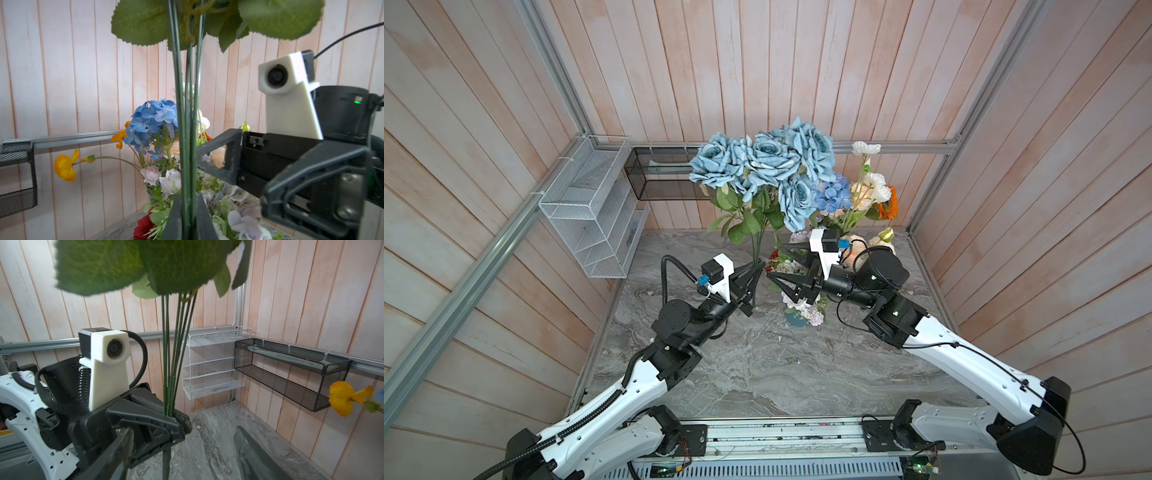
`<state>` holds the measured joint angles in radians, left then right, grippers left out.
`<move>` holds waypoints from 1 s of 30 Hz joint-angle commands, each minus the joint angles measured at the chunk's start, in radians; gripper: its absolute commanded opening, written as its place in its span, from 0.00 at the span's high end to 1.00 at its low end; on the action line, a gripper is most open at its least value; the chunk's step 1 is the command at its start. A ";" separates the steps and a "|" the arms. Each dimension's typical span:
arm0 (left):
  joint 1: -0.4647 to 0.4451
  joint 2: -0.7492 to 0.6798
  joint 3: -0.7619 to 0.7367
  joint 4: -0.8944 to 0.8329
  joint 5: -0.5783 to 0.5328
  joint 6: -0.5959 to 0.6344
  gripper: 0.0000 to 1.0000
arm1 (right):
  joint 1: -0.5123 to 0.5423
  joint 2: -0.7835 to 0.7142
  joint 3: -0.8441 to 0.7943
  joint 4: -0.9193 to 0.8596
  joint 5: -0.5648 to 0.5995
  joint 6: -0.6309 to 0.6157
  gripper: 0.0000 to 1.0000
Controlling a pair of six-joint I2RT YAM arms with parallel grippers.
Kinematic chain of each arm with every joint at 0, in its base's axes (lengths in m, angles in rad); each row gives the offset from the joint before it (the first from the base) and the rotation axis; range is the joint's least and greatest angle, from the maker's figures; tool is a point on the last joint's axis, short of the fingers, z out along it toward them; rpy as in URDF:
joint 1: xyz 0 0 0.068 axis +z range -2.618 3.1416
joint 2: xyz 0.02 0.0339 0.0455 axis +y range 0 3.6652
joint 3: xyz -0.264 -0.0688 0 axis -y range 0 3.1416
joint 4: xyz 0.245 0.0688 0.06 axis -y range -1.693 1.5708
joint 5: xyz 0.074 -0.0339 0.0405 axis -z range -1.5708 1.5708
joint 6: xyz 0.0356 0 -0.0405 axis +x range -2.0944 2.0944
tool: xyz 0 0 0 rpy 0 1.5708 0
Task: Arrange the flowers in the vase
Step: 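Carry the blue roses toward the right gripper while the right reaches to meet them, then grasp the blue rose stems with the right gripper and open the left gripper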
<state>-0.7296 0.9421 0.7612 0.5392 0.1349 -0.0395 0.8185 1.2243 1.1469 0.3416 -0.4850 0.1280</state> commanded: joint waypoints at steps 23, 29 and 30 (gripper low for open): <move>-0.008 0.051 0.054 0.000 0.204 0.019 0.94 | 0.010 0.022 0.010 0.139 -0.021 0.006 0.98; -0.009 -0.012 0.006 -0.021 0.085 -0.031 0.00 | 0.007 -0.035 -0.024 0.132 -0.003 0.006 1.00; -0.008 -0.031 -0.014 -0.021 0.042 -0.031 0.00 | 0.008 -0.050 -0.036 0.128 0.003 0.006 1.00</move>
<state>-0.7341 0.9638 0.7734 0.5106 0.2546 -0.0490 0.8276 1.2259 1.1320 0.4469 -0.5022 0.1387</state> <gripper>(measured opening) 0.976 0.053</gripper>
